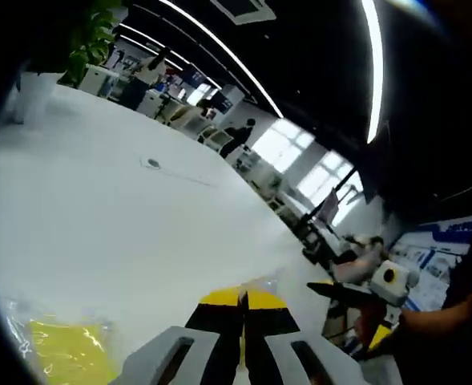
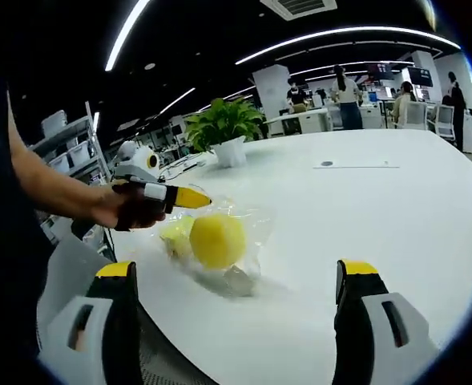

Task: Compare the silicone blocks by pressing each to a similar depth, holding the contact briefly, and releasing to observe deformation and rebound differences across the visible hardness samples.

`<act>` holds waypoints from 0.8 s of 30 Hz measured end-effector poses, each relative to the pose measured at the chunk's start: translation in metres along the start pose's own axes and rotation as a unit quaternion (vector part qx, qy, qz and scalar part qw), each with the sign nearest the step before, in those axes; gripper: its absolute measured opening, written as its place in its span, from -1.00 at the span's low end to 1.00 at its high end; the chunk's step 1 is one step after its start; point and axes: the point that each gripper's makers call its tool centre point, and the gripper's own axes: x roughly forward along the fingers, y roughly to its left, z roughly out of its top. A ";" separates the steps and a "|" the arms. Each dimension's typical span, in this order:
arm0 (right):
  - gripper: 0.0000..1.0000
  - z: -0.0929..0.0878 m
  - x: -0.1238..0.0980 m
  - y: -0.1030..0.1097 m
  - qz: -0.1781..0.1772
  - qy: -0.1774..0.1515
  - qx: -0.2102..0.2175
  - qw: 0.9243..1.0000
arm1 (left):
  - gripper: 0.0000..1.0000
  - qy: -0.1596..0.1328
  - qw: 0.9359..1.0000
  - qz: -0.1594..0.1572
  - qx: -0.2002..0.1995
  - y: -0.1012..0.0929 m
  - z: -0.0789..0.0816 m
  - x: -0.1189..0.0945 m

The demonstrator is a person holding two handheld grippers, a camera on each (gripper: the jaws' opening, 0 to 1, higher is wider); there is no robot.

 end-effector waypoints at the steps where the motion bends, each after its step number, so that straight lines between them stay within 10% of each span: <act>1: 0.93 0.000 -0.001 -0.001 -0.003 -0.001 0.001 1.000 | -1.00 0.003 1.000 0.003 0.005 0.002 0.000 0.001; 7: 0.93 -0.001 -0.003 -0.004 -0.010 0.006 -0.001 1.000 | -1.00 0.038 0.995 0.063 0.068 0.033 -0.009 0.004; 24: 0.93 -0.007 -0.009 -0.002 -0.025 0.010 0.011 1.000 | -1.00 0.103 0.981 0.084 0.145 0.062 -0.031 0.027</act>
